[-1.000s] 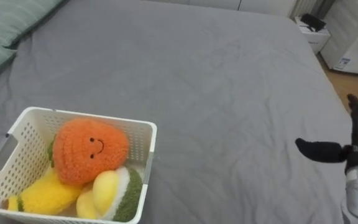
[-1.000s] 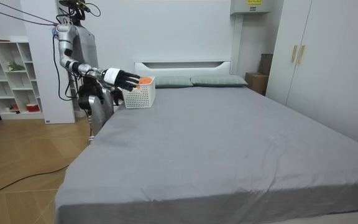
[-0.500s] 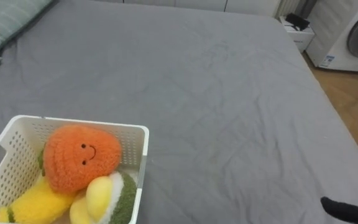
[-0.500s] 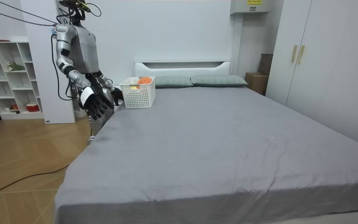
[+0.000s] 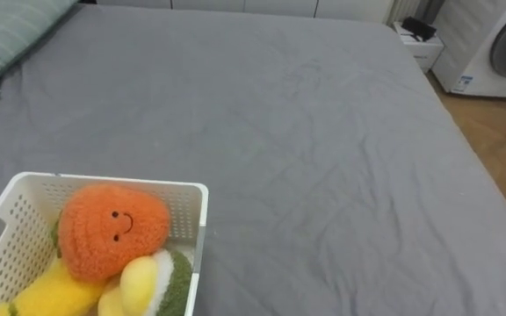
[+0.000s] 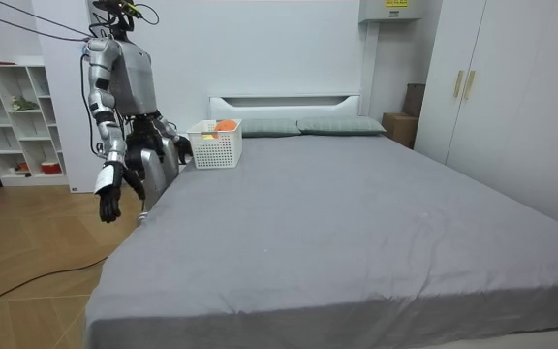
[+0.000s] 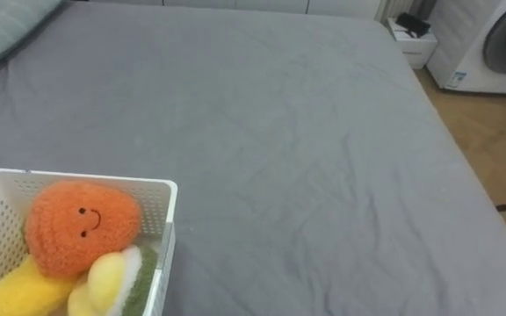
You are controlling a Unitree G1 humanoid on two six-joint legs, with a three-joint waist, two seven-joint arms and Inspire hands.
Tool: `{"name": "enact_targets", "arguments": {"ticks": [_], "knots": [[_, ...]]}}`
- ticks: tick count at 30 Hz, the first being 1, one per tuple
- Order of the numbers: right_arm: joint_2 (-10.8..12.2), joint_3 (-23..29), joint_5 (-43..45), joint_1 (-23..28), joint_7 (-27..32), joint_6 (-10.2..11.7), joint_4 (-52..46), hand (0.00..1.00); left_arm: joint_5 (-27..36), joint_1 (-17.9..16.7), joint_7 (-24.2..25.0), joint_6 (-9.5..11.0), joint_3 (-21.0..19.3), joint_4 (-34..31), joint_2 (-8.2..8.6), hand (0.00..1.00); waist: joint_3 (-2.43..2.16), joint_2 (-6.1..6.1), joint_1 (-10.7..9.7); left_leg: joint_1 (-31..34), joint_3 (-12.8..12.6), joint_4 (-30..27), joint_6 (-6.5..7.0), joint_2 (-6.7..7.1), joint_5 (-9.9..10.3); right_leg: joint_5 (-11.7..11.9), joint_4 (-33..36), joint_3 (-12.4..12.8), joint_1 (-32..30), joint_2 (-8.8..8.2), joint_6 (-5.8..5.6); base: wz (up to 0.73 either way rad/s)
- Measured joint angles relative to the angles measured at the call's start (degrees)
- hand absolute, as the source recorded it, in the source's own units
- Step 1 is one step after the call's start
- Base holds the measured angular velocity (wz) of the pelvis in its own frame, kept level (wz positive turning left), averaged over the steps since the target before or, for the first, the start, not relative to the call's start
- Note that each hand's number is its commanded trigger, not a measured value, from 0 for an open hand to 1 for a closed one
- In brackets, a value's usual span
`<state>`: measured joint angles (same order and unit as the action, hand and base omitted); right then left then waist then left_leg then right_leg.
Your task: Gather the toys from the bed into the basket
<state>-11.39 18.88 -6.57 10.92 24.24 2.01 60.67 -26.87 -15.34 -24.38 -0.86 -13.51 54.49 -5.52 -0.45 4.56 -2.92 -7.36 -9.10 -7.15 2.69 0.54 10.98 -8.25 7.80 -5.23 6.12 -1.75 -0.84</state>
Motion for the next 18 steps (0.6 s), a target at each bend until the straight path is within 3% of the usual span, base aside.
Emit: {"name": "enact_targets", "arguments": {"ticks": [6,14,15,16,18], "knots": [[2.6,-0.3,-0.2,-0.3,-2.3,-0.4,6.2,0.0,0.0,0.7,-0.2,0.0,0.3,2.2,0.12,0.0,0.25,-0.36,0.1,-0.4,0.0,-0.2,-0.08,0.07,0.5,0.0,-0.1,0.0,0.9,0.21,0.02,0.0],[3.7,-6.6,0.8,-0.2,-6.2,-2.2,8.5,0.0,-0.2,0.7,0.2,-0.1,0.4,3.0,0.39,0.0,0.32,-1.58,0.3,-0.3,0.0,-0.6,0.07,-0.18,0.9,-0.1,-0.1,0.2,0.6,0.08,-0.14,0.0],[4.1,-8.0,1.7,-0.3,-7.0,-2.2,8.5,0.0,-0.1,0.7,0.2,-0.2,0.5,3.0,0.56,0.0,0.05,-2.1,0.3,-0.2,0.0,-0.6,0.07,-0.18,0.9,-0.1,-0.1,0.1,0.6,0.08,-0.14,0.0],[4.3,-9.2,2.6,-0.5,-7.9,-2.1,8.5,0.0,-0.1,0.8,0.2,-0.2,0.5,3.0,0.84,0.0,0.22,-1.98,0.3,-0.2,0.0,-0.5,0.07,-0.18,0.9,-0.1,-0.1,0.1,0.6,0.08,-0.14,0.0],[4.6,-10.7,3.4,-1.1,-8.8,-2.1,8.5,0.0,0.4,1.1,0.1,-0.2,1.2,3.4,1.04,0.0,0.11,-2.45,0.4,-0.1,0.0,-0.5,0.07,-0.17,0.9,-0.1,-0.1,0.0,0.7,0.07,-0.14,0.0]]}}
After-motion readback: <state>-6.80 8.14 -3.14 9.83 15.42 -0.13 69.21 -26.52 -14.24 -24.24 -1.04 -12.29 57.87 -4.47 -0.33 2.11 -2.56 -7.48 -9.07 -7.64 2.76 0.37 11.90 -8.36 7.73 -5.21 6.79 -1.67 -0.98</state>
